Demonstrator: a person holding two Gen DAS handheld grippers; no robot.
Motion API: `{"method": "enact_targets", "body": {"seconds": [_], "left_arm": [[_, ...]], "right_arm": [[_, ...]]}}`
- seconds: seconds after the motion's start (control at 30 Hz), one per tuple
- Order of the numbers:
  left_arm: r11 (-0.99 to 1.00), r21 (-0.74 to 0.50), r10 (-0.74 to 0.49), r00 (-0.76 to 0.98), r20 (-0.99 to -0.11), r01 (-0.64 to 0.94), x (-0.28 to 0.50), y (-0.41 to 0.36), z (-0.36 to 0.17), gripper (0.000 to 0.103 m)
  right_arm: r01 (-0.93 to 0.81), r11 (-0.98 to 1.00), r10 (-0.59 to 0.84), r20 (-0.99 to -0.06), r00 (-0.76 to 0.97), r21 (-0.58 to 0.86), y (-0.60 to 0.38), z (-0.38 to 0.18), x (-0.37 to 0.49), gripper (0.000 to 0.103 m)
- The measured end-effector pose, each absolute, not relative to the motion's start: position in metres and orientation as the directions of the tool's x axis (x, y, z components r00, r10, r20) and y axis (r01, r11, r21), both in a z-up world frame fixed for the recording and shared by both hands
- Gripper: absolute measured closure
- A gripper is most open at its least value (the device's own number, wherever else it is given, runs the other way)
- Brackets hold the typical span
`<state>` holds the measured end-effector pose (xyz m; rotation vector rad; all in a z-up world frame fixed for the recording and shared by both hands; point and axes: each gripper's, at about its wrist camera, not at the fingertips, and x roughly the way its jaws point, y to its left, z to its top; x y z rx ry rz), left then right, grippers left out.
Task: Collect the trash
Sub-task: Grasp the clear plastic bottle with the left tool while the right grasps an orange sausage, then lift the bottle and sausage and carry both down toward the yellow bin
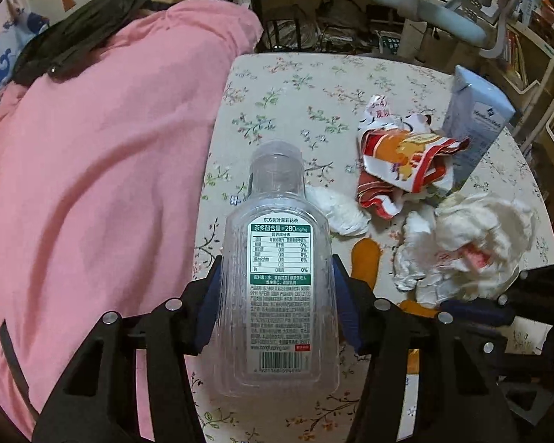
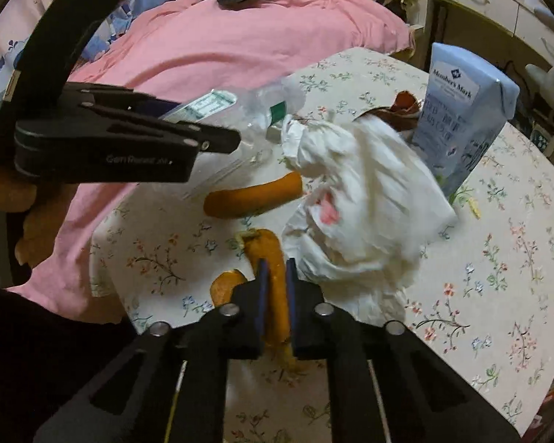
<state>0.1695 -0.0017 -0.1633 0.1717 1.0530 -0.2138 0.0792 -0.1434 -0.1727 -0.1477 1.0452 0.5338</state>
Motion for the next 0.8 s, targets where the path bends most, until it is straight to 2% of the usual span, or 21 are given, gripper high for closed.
{"method": "enact_targets", "body": {"seconds": [0.4, 0.43, 0.5, 0.53, 0.57, 0.73, 0.8], "left_arm": [[0.984, -0.024, -0.119, 0.554, -0.824, 0.176, 0.159, 0.017, -0.133, 0.051], [0.984, -0.027, -0.122, 0.553, -0.824, 0.177, 0.159, 0.017, -0.132, 0.051], [0.984, -0.031, -0.126, 0.555, -0.822, 0.178, 0.161, 0.017, -0.132, 0.05], [0.984, -0.034, -0.129, 0.556, -0.821, 0.177, 0.161, 0.018, -0.131, 0.05], [0.983, -0.038, -0.132, 0.558, -0.819, 0.177, 0.161, 0.018, -0.13, 0.05], [0.983, -0.043, -0.138, 0.563, -0.815, 0.18, 0.16, 0.018, -0.128, 0.05], [0.982, -0.042, -0.14, 0.564, -0.814, 0.183, 0.16, 0.018, -0.127, 0.05]], "right_arm": [[-0.456, 0.875, 0.352, -0.864, 0.36, 0.166, -0.149, -0.181, 0.08, 0.094], [-0.454, 0.873, 0.359, -0.863, 0.356, 0.176, -0.15, -0.181, 0.079, 0.091], [-0.467, 0.863, 0.371, -0.867, 0.333, 0.19, -0.147, -0.183, 0.083, 0.057], [-0.478, 0.859, 0.37, -0.868, 0.332, 0.183, -0.143, -0.184, 0.082, 0.05], [-0.486, 0.858, 0.361, -0.869, 0.339, 0.167, -0.139, -0.184, 0.081, 0.048], [-0.479, 0.852, 0.396, -0.859, 0.325, 0.212, -0.136, -0.186, 0.085, 0.05], [-0.47, 0.86, 0.38, -0.863, 0.334, 0.197, -0.138, -0.187, 0.087, 0.061]]}}
